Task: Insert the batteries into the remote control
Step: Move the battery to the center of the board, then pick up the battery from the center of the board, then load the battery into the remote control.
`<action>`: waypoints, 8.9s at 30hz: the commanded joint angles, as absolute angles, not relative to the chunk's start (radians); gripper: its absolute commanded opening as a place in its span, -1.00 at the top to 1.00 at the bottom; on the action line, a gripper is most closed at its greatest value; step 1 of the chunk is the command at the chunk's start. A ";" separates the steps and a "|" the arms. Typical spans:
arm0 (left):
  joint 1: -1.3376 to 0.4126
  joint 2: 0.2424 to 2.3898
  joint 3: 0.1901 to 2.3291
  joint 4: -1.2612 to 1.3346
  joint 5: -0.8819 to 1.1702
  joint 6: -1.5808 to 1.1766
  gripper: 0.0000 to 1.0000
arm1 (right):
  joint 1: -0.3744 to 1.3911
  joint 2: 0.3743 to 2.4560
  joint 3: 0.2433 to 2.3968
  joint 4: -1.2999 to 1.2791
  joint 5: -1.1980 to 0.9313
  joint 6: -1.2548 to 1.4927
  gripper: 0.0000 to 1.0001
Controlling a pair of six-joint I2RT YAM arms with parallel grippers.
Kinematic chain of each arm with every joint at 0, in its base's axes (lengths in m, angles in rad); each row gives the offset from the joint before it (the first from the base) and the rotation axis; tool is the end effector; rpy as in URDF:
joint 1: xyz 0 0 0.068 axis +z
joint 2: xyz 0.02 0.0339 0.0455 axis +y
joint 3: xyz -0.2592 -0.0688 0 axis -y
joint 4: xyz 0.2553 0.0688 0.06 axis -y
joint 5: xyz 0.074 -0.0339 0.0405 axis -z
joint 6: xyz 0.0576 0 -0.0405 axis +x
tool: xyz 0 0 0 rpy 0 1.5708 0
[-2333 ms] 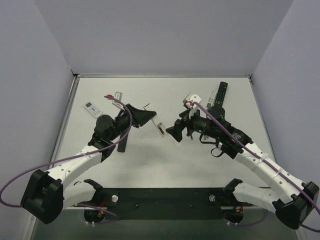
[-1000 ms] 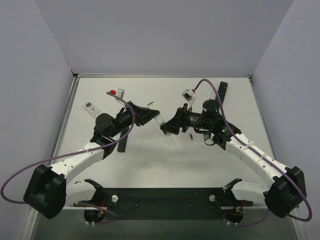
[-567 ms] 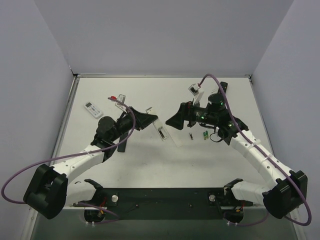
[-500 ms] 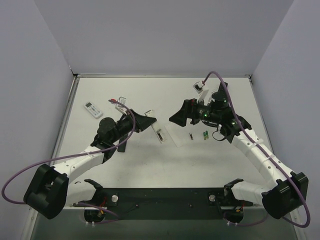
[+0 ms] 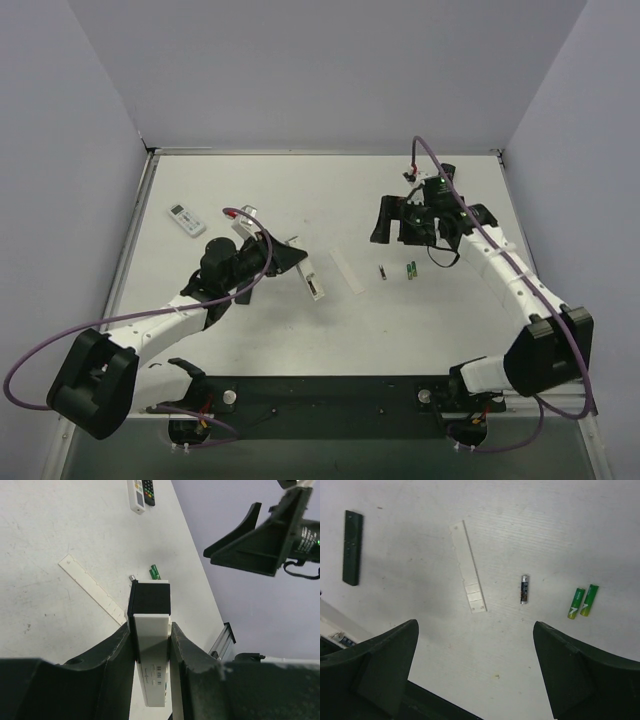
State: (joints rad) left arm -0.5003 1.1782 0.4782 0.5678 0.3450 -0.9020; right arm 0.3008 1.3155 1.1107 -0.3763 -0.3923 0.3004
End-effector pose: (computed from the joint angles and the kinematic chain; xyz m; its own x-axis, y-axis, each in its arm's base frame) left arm 0.2380 -0.1523 0.2175 -0.6567 -0.4825 -0.5797 0.3715 0.4619 -0.8054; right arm 0.3020 0.1167 0.3013 -0.6721 0.0778 -0.7363 -0.3979 0.8007 0.4478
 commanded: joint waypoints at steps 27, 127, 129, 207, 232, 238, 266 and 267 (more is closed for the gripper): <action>-0.466 1.025 0.508 0.370 0.377 -0.723 1.00 | 0.405 2.025 1.480 -0.690 -0.046 0.357 0.31; -0.468 1.014 0.506 0.419 0.390 -0.779 1.00 | 0.465 1.701 1.037 -0.643 -0.104 0.104 0.41; -0.468 1.011 0.506 0.419 0.388 -0.778 1.00 | 0.468 1.710 1.037 -0.647 -0.106 0.104 0.41; -0.537 1.373 0.449 1.180 0.397 -1.273 1.00 | 0.807 1.713 1.703 -1.019 -0.325 0.291 0.67; -0.535 1.394 0.416 1.187 0.391 -1.370 1.00 | 0.850 1.667 1.776 -1.006 -0.130 0.308 0.41; -0.532 1.399 0.416 1.190 0.388 -1.379 1.00 | 0.854 1.641 1.790 -0.986 -0.112 0.288 0.26; -0.494 1.286 0.469 1.006 0.446 -1.402 1.00 | 0.838 1.267 1.299 -0.534 -0.446 -0.212 0.40; -0.494 1.282 0.471 1.002 0.446 -1.401 1.00 | 0.838 1.272 1.299 -0.532 -0.446 -0.212 0.42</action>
State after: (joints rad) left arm -0.4973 1.3212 0.4290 1.0008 0.4316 -1.4208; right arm 0.8322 1.2808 1.3151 -0.5949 -0.3996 -0.1738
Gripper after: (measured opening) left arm 0.374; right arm 0.306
